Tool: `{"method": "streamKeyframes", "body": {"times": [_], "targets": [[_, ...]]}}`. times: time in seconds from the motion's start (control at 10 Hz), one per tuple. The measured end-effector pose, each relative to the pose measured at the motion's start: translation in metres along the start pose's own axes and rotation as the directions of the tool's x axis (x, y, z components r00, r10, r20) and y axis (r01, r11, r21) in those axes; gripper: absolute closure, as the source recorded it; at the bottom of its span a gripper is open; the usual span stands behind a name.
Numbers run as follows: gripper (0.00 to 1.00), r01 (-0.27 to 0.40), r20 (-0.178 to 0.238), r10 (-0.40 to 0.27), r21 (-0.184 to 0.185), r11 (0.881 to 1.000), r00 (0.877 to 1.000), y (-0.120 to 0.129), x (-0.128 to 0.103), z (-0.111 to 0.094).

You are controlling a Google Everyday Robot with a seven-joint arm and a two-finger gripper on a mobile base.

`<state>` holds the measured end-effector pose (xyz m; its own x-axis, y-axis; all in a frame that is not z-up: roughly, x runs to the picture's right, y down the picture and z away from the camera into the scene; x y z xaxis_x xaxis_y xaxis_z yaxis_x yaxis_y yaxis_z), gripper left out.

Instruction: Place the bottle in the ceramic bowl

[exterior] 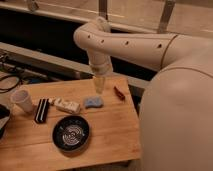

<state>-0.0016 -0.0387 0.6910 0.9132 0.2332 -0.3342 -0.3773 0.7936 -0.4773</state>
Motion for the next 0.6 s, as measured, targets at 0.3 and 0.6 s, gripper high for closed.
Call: {"method": "streamKeyframes", "body": {"times": [0.3,0.6], "targets": [[0.20,0.002,0.034,-0.003,0.022,1.000,0.999,-0.003,-0.005,-0.002],[0.20,-0.054,0.178,0.044,0.052,0.997,0.983,-0.017,-0.034,-0.003]]}}
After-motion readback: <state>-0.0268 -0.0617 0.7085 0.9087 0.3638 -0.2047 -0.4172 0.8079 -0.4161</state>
